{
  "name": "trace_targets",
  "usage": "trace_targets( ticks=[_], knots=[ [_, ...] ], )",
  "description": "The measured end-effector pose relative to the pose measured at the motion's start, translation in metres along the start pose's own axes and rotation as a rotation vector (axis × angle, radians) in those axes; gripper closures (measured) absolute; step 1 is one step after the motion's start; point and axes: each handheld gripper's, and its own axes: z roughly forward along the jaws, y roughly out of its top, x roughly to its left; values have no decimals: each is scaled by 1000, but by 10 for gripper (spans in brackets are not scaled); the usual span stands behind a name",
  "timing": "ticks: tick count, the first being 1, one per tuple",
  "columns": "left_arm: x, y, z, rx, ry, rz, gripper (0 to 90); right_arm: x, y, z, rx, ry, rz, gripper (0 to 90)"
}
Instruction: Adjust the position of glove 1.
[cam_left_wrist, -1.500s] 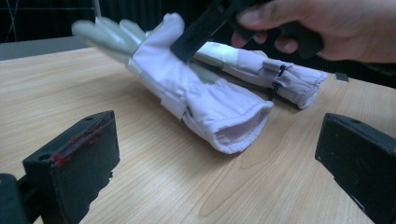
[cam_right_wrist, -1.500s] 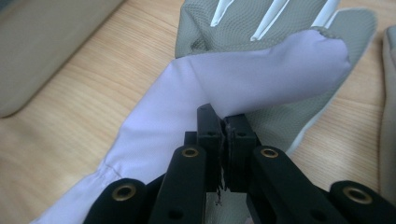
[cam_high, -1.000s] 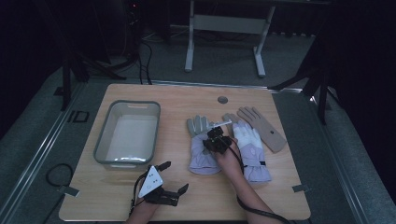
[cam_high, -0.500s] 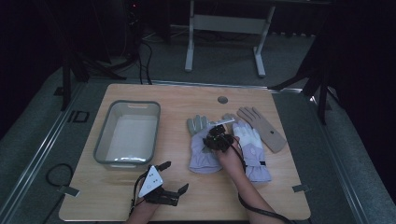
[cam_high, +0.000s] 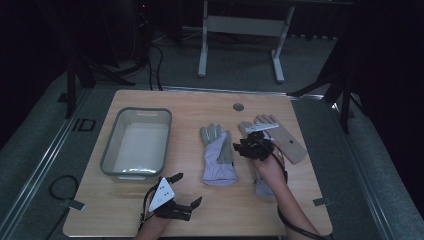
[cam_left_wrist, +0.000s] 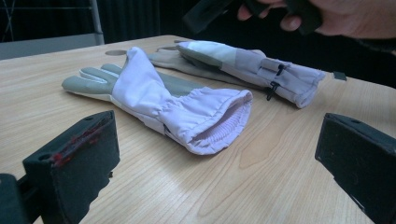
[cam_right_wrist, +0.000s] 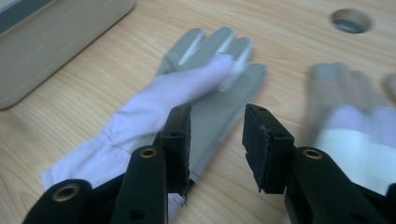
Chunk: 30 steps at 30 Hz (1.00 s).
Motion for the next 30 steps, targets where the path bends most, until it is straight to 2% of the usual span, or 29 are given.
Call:
trace_targets(
  ticks=[9,15,20,21,27,30],
  knots=[
    [0,0,0,0,1,0,0,-30,-19,-36,2,-62,-36,600],
    [0,0,0,1,1,0,0,-50,-43,-49,15,-67,-16,576],
    [0,0,0,1,3,0,0,-61,-63,-54,20,-68,-30,512],
    [0,0,0,1,3,-1,0,-63,-67,-54,23,-74,-33,532],
    [0,0,0,2,3,-2,0,-74,-84,-51,57,-29,-9,561],
    [0,0,0,4,3,-2,0,-76,-89,-42,86,-13,-37,540]
  ],
)
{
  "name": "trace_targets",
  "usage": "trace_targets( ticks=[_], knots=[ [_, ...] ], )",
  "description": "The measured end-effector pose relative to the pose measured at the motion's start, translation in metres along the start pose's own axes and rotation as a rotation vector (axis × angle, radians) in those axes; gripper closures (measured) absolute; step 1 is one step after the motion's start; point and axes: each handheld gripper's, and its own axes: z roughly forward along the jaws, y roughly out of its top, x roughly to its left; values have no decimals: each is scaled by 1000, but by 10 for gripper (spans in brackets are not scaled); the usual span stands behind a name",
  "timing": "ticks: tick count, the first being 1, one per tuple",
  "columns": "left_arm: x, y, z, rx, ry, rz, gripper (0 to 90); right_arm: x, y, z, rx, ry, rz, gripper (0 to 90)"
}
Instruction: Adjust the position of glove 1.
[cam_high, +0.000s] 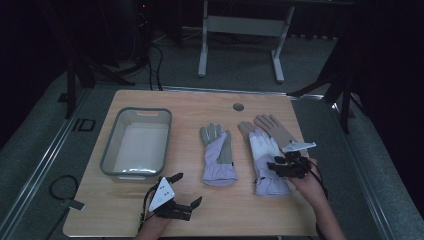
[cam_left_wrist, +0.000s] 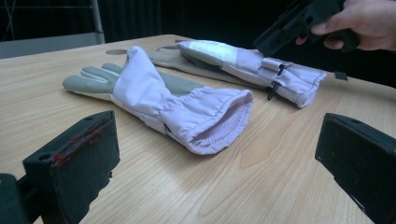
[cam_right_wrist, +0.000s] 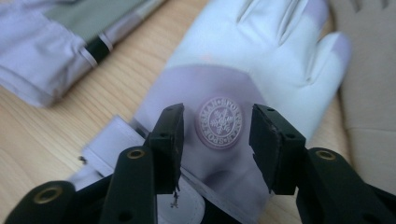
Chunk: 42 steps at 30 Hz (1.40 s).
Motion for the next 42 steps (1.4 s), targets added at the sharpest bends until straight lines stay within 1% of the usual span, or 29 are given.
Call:
trace_targets(
  ticks=[1,2,3,5,7,8,10,11,12,13,16,18,19,23,26,30,31,32,34,36,37,38,39,42],
  knots=[
    [0,0,0,0,0,0,0,0,-1,4,12,-2,-6,523],
    [0,0,0,1,0,-1,0,-1,-1,8,24,-14,-15,497],
    [0,0,0,1,0,-1,0,-2,-2,12,38,-13,-14,504],
    [0,0,0,1,0,0,0,-4,-4,19,46,0,-18,512],
    [0,0,0,2,0,1,0,-4,-6,21,38,21,-24,587],
    [0,0,0,2,0,1,0,-3,-7,22,35,20,-21,611],
    [0,0,0,1,1,2,0,-1,-9,22,32,12,-15,632],
    [0,0,0,2,1,2,0,-1,-9,21,32,9,2,657],
    [0,0,0,1,1,1,0,1,-9,21,31,6,17,704],
    [0,0,0,1,2,1,0,3,-9,21,24,-3,15,731],
    [0,0,0,-1,3,-3,0,8,-9,18,19,-28,31,782],
    [0,0,0,-1,4,-3,0,10,-8,15,17,-29,38,794],
    [0,0,0,-1,4,-3,0,9,-8,13,8,-26,52,798],
    [0,0,0,0,4,-3,0,9,-6,0,-20,18,87,805],
    [0,0,0,0,4,-2,0,11,-1,-11,-45,24,83,808],
    [0,0,0,0,5,-1,0,13,11,-26,-70,27,70,808],
    [0,0,0,0,5,-1,0,13,11,-26,-70,27,70,808],
    [0,0,0,0,6,-1,0,14,15,-30,-74,19,65,809],
    [0,0,0,1,6,-1,0,13,25,-38,-96,24,58,809],
    [0,0,0,0,6,0,0,13,32,-44,-105,22,52,808],
    [0,0,0,0,6,0,0,13,32,-44,-105,22,52,808],
    [0,0,0,0,6,0,0,13,36,-46,-107,16,51,809],
    [0,0,0,0,7,0,0,15,44,-50,-112,5,43,809],
    [0,0,0,1,10,0,0,20,57,-54,-124,-6,42,809]
  ],
)
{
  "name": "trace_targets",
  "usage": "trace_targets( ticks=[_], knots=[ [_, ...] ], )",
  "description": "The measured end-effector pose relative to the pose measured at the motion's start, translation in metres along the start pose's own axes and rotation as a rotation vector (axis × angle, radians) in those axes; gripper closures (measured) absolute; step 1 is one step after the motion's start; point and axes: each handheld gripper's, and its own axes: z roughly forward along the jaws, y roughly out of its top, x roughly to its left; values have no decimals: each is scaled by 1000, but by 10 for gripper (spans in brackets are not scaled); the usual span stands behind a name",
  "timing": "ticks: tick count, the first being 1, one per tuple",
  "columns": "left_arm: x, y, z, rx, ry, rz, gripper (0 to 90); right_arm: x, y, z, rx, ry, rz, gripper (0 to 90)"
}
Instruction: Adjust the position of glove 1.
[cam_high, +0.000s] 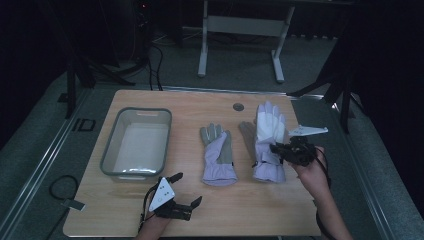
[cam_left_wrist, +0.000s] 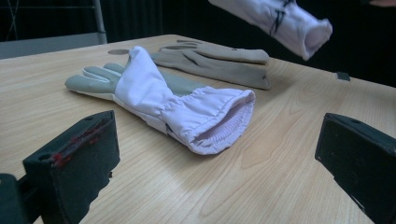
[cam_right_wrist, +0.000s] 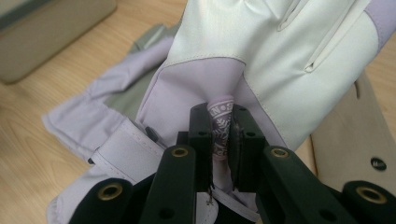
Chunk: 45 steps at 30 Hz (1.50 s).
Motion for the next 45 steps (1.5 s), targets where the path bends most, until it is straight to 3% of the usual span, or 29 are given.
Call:
trace_targets(
  ticks=[11,18,26,29,35,45],
  knots=[
    [0,0,0,-5,1,1,0,39,47,8,-15,16,-5,808],
    [0,0,-1,-8,-2,2,0,71,62,36,19,44,-31,808],
    [0,0,-1,-10,-3,2,0,97,62,77,107,49,-36,807],
    [0,-1,-1,-11,-4,2,0,102,57,92,131,7,-41,807],
    [0,0,-1,-8,-4,3,0,103,44,115,179,21,-24,805],
    [0,0,-1,-9,-4,0,0,107,42,138,205,-21,-10,799]
  ],
)
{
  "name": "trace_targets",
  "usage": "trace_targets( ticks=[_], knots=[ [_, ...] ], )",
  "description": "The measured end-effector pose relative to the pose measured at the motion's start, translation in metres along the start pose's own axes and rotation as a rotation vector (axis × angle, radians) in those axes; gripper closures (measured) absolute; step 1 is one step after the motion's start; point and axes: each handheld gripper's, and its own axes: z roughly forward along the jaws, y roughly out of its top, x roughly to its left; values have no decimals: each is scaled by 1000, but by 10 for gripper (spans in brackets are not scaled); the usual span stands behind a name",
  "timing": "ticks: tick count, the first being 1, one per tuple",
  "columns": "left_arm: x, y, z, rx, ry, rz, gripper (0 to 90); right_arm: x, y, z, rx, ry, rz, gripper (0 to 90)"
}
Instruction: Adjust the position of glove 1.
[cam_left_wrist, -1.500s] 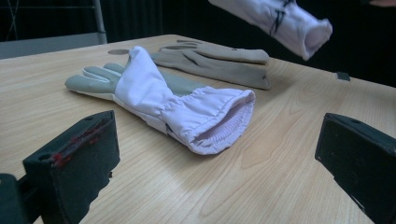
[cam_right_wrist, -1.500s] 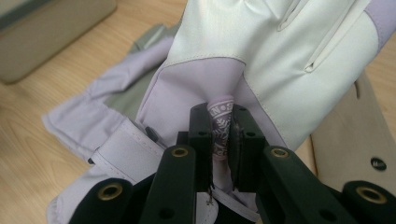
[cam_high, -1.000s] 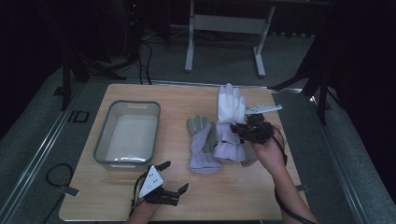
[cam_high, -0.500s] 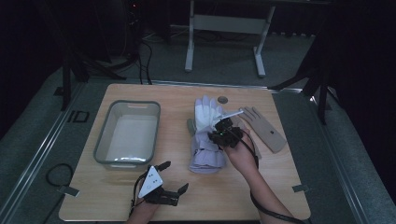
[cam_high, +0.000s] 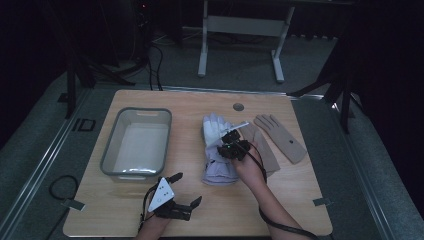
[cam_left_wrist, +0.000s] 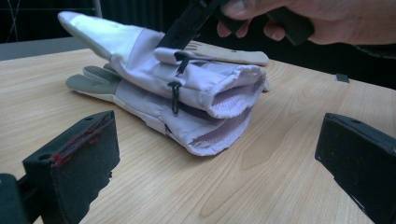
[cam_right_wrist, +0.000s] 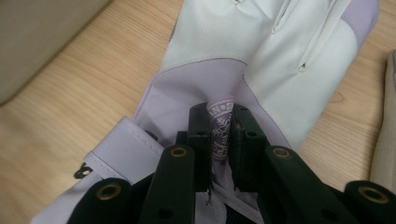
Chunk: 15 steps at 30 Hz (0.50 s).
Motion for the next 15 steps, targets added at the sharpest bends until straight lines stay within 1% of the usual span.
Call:
trace_targets(
  ticks=[3,6,9,11,12,14,15],
  knots=[
    [0,0,0,0,0,-1,0,0,-3,9,13,0,14,791],
    [0,0,0,0,0,-2,0,1,-7,14,18,-1,7,791],
    [0,0,0,0,0,-3,0,1,-10,13,15,1,-10,792],
    [0,0,0,0,0,-2,0,-1,-13,11,17,8,-8,791],
    [0,0,0,0,1,-3,0,-2,-14,10,17,12,-18,791],
    [0,0,0,1,3,-4,0,-4,-16,8,24,22,-22,789],
    [0,0,0,2,5,-3,0,-4,-17,6,24,25,-34,788]
  ],
)
